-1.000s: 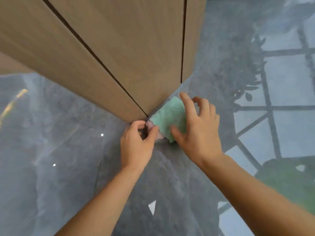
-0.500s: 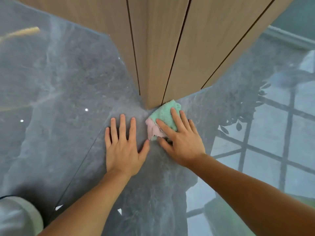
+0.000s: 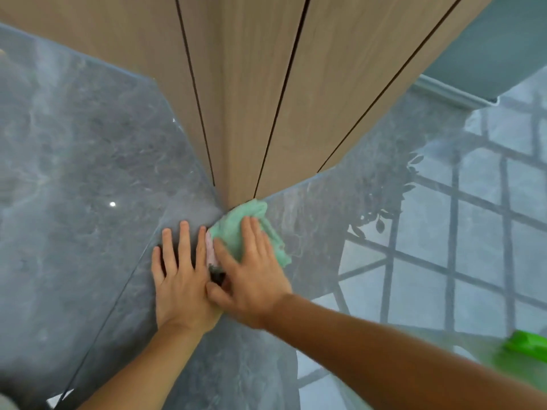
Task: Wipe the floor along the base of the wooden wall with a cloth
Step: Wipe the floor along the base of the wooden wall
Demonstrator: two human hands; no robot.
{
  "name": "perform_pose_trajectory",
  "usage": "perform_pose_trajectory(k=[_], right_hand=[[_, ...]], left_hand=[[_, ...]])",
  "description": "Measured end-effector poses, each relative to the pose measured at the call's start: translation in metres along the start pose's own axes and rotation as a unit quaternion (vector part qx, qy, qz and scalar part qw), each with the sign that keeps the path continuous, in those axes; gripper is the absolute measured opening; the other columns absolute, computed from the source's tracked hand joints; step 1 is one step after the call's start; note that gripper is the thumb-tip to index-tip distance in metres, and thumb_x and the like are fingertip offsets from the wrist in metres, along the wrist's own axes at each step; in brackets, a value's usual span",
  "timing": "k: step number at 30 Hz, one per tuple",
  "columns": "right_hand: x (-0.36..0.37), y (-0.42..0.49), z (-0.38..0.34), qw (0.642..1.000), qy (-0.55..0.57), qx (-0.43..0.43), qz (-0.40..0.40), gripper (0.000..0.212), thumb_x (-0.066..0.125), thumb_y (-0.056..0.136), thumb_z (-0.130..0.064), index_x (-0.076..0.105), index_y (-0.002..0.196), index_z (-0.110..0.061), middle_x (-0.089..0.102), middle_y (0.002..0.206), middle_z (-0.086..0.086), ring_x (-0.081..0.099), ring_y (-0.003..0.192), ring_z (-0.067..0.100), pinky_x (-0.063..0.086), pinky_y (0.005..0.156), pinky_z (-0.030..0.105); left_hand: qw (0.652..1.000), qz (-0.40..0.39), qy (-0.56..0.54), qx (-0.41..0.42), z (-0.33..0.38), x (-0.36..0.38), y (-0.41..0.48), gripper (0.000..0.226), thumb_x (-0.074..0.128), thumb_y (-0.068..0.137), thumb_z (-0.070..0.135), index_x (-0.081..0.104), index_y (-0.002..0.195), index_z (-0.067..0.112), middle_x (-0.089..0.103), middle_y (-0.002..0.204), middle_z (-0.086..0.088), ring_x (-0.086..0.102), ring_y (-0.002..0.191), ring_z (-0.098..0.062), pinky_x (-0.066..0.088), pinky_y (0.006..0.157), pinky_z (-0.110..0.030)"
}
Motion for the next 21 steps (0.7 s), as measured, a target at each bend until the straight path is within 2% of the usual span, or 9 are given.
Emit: perform_pose_trajectory(k=[3, 6, 7, 8, 10, 12, 14, 18, 21], right_hand=[[-0.002, 0.002, 0.001, 1.000, 0.002, -0.019, 0.010, 0.061, 0.039, 0.093, -0.053, 0.038, 0.145, -0.022, 0.016, 0.157, 0.032, 0.009, 0.148, 0.044, 0.010, 0.121, 0.054], [-0.022, -0.003, 0.038, 0.989, -0.090, -0.118, 0.028, 0.049, 0.045, 0.095, -0.042, 0.052, 0.139, -0.023, 0.034, 0.153, 0.026, 0.030, 0.144, 0.038, 0.024, 0.119, 0.050], [-0.030, -0.004, 0.060, 0.985, -0.109, -0.124, 0.041, 0.046, 0.047, 0.094, -0.038, 0.056, 0.136, -0.023, 0.039, 0.151, 0.025, 0.037, 0.140, 0.038, 0.029, 0.117, 0.050], [-0.042, -0.004, 0.087, 0.985, -0.122, -0.103, 0.061, 0.044, 0.049, 0.092, -0.035, 0.059, 0.133, -0.022, 0.043, 0.148, 0.025, 0.043, 0.136, 0.039, 0.035, 0.114, 0.051], [-0.072, -0.003, 0.150, 0.987, -0.118, 0.018, 0.103, 0.044, 0.051, 0.091, -0.032, 0.060, 0.132, -0.021, 0.042, 0.148, 0.027, 0.048, 0.130, 0.045, 0.042, 0.107, 0.055], [-0.103, -0.006, 0.206, 0.973, -0.089, 0.167, 0.135, 0.047, 0.051, 0.092, -0.032, 0.053, 0.138, -0.022, 0.030, 0.155, 0.026, 0.040, 0.135, 0.047, 0.040, 0.107, 0.057], [-0.114, -0.002, 0.232, 0.955, -0.062, 0.260, 0.128, 0.056, 0.049, 0.091, -0.038, 0.043, 0.144, -0.021, 0.016, 0.160, 0.024, 0.026, 0.143, 0.045, 0.033, 0.113, 0.055], [-0.097, 0.024, 0.177, 0.955, -0.037, 0.267, 0.122, 0.073, 0.052, 0.083, -0.051, 0.039, 0.142, -0.010, 0.003, 0.159, 0.031, 0.007, 0.147, 0.046, 0.020, 0.119, 0.055], [-0.060, 0.023, 0.103, 0.960, 0.027, 0.250, 0.119, 0.077, 0.050, 0.083, -0.050, 0.034, 0.144, -0.007, -0.006, 0.158, 0.033, -0.008, 0.147, 0.045, 0.002, 0.120, 0.052]], left_hand=[[1.000, -0.004, -0.006, -0.010, -0.001, 0.000, 0.000, 0.086, 0.033, 0.082, 0.054, 0.026, 0.157, 0.012, 0.023, 0.166, -0.020, 0.016, 0.153, -0.043, 0.015, 0.122, -0.059], [1.000, 0.008, -0.006, -0.003, 0.001, 0.002, 0.001, 0.085, 0.035, 0.086, 0.062, 0.028, 0.156, 0.014, 0.022, 0.166, -0.018, 0.015, 0.154, -0.043, 0.009, 0.122, -0.057], [1.000, 0.014, -0.009, -0.006, -0.001, 0.004, 0.000, 0.084, 0.032, 0.088, 0.064, 0.027, 0.156, 0.014, 0.022, 0.166, -0.017, 0.014, 0.154, -0.042, 0.008, 0.122, -0.056], [1.000, 0.021, -0.010, -0.009, -0.002, 0.005, 0.000, 0.084, 0.030, 0.089, 0.065, 0.027, 0.156, 0.015, 0.022, 0.167, -0.017, 0.014, 0.154, -0.041, 0.008, 0.123, -0.055], [1.000, 0.022, -0.011, -0.013, -0.001, 0.006, 0.000, 0.083, 0.028, 0.089, 0.065, 0.027, 0.156, 0.016, 0.021, 0.167, -0.016, 0.014, 0.154, -0.041, 0.007, 0.123, -0.054], [1.000, 0.018, -0.015, -0.013, 0.000, 0.004, 0.001, 0.083, 0.030, 0.089, 0.065, 0.028, 0.156, 0.015, 0.021, 0.167, -0.016, 0.013, 0.154, -0.041, 0.005, 0.124, -0.053], [1.000, 0.011, -0.015, -0.012, 0.000, 0.003, 0.002, 0.083, 0.032, 0.089, 0.064, 0.027, 0.156, 0.016, 0.021, 0.167, -0.016, 0.013, 0.155, -0.041, 0.004, 0.124, -0.053], [1.000, 0.000, -0.015, -0.013, 0.001, 0.000, 0.003, 0.083, 0.031, 0.089, 0.064, 0.025, 0.157, 0.016, 0.021, 0.167, -0.017, 0.013, 0.155, -0.041, 0.007, 0.124, -0.055], [1.000, -0.008, -0.017, -0.009, 0.002, 0.000, 0.004, 0.083, 0.032, 0.089, 0.064, 0.025, 0.157, 0.016, 0.021, 0.167, -0.017, 0.013, 0.155, -0.041, 0.007, 0.124, -0.055]])
Point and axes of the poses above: each hand's wrist, its own y-axis towards the middle knuckle, its own x-axis out of the palm, z = x × y, the point moved 10 cm from there along y, towards the middle knuckle
